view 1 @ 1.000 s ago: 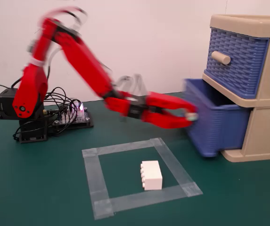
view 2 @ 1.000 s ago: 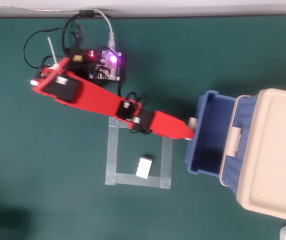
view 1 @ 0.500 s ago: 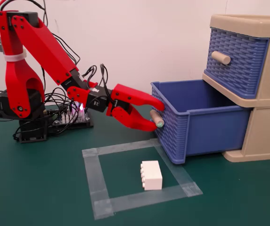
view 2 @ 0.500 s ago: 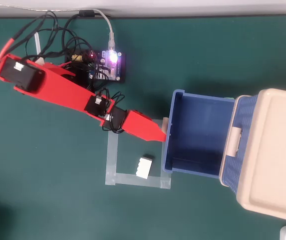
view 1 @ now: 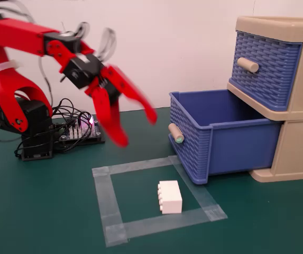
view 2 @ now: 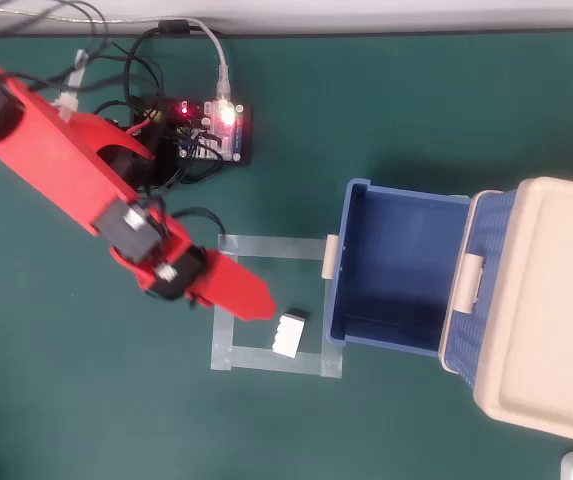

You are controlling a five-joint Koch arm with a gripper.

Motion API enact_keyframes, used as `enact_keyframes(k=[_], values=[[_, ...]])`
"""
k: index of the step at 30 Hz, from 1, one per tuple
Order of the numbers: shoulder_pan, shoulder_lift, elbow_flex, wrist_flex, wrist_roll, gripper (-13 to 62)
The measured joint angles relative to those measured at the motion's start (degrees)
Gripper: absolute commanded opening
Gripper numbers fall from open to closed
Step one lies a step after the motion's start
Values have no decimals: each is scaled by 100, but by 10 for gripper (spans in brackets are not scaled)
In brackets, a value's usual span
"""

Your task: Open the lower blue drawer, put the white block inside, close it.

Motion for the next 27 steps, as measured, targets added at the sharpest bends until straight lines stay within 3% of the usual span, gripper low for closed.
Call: enact_keyframes(k=[12, 24, 27], values=[[202, -3375, -2479, 62, -299, 342], [202, -4017, -2698, 79, -905, 337], [202, -4104, -2786, 211, -1020, 296]])
